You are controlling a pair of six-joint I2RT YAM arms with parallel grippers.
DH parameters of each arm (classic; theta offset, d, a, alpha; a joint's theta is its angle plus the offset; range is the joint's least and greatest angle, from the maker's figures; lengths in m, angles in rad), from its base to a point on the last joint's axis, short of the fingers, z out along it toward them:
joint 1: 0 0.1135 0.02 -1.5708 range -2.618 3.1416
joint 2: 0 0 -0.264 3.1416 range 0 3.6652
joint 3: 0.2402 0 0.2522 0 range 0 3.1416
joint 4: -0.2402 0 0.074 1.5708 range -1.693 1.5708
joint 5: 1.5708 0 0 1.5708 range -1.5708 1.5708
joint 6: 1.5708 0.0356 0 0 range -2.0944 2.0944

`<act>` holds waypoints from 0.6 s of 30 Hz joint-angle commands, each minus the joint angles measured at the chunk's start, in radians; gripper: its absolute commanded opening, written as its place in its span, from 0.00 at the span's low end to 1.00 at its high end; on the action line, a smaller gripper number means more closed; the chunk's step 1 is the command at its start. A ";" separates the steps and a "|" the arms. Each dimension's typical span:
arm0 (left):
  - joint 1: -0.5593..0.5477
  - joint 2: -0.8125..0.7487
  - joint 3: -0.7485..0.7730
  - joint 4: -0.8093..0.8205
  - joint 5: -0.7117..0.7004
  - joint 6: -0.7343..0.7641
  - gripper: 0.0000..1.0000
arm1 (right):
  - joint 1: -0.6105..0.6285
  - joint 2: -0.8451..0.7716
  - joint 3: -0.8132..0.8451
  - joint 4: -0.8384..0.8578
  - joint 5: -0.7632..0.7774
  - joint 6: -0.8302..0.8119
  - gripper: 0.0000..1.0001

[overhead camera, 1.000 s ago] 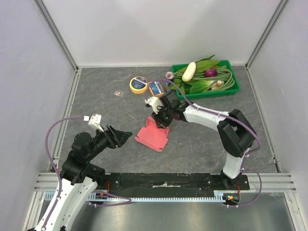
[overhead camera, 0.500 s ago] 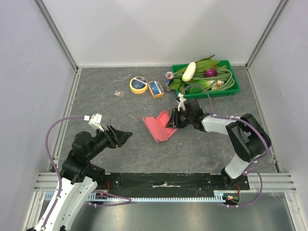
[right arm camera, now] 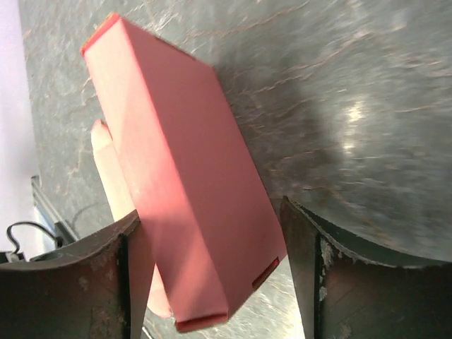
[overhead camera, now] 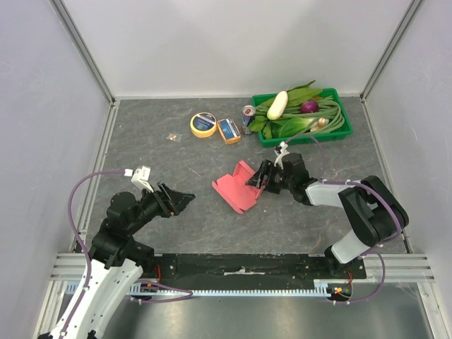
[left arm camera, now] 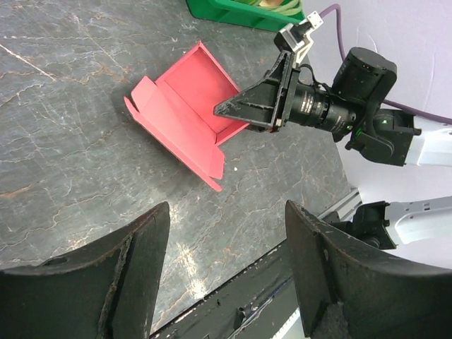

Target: Fold the paper box

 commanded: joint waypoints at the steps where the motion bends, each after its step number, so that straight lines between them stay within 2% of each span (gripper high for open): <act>1: 0.003 0.014 0.008 0.055 0.051 -0.040 0.72 | -0.070 -0.074 0.022 -0.113 0.062 -0.091 0.77; 6: 0.003 0.112 -0.024 0.124 0.086 -0.058 0.72 | -0.128 -0.062 0.022 -0.147 0.010 -0.125 0.78; 9: 0.003 0.216 -0.046 0.201 0.157 -0.078 0.72 | -0.165 -0.035 0.002 -0.078 -0.051 -0.068 0.76; 11: -0.009 0.331 -0.101 0.312 0.237 -0.162 0.72 | -0.187 -0.009 -0.013 -0.017 -0.110 -0.045 0.76; 12: -0.020 0.367 -0.122 0.447 0.260 -0.200 0.72 | -0.190 -0.002 -0.013 -0.010 -0.116 -0.036 0.75; 15: -0.118 0.505 -0.138 0.584 0.180 -0.314 0.74 | -0.197 0.008 -0.013 0.008 -0.122 -0.030 0.75; 16: -0.187 0.540 -0.099 0.585 0.087 -0.325 0.74 | -0.196 0.007 -0.015 0.011 -0.124 -0.028 0.75; 18: -0.252 0.644 -0.046 0.580 0.006 -0.354 0.76 | -0.196 0.004 -0.021 0.025 -0.125 -0.028 0.75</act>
